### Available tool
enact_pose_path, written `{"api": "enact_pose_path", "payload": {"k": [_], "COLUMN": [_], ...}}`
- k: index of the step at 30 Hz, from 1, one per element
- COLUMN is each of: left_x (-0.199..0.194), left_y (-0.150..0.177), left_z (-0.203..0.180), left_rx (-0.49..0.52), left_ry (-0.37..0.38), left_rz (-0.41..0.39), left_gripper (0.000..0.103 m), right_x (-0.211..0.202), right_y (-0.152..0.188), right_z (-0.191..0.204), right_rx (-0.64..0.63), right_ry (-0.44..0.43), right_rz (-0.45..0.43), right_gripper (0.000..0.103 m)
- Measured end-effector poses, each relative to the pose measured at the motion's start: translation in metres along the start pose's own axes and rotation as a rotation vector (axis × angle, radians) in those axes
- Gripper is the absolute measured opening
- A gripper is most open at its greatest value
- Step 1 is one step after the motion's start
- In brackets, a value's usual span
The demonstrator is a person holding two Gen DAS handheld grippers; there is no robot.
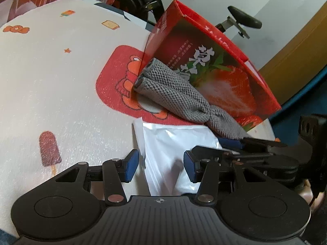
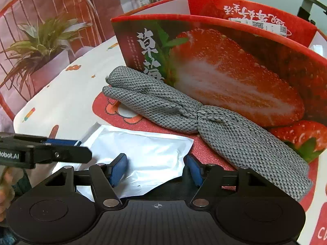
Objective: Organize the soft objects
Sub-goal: 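Lower the right tool onto the white foil packet and close on it, then lift the white foil packet with the right gripper over the red box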
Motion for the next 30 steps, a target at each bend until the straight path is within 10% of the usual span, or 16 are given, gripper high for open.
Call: {"api": "enact_pose_path", "payload": {"k": [12,19,30], "left_x": [0.002,0.002,0.000], "left_y": [0.000,0.000,0.001], "left_z": [-0.004,-0.003,0.011], "left_rx": [-0.017,-0.024,-0.059], "left_ry": [-0.007,-0.008,-0.016], "left_rz": [0.015,0.003,-0.018], "left_gripper": [0.051,0.050,0.027], "right_x": [-0.001,-0.008,-0.029], "right_y": [-0.001,0.003,0.005], "right_z": [-0.003,0.007,0.021], "right_rx": [0.092,0.097,0.026], "right_ry": [0.010,-0.018,0.003], "right_rz": [0.026,-0.006,-0.137], "right_gripper": [0.058,0.031,0.021]}}
Point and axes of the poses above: each gripper's, at about its wrist camera, not at the fingertips, and x roughly the way its jaws point, z to its left, y to its underside, the point moved 5 cm from there along x, roughly the way its jaws point, and after that the axes turned 7 degrees about x, right-handed, at the moved point
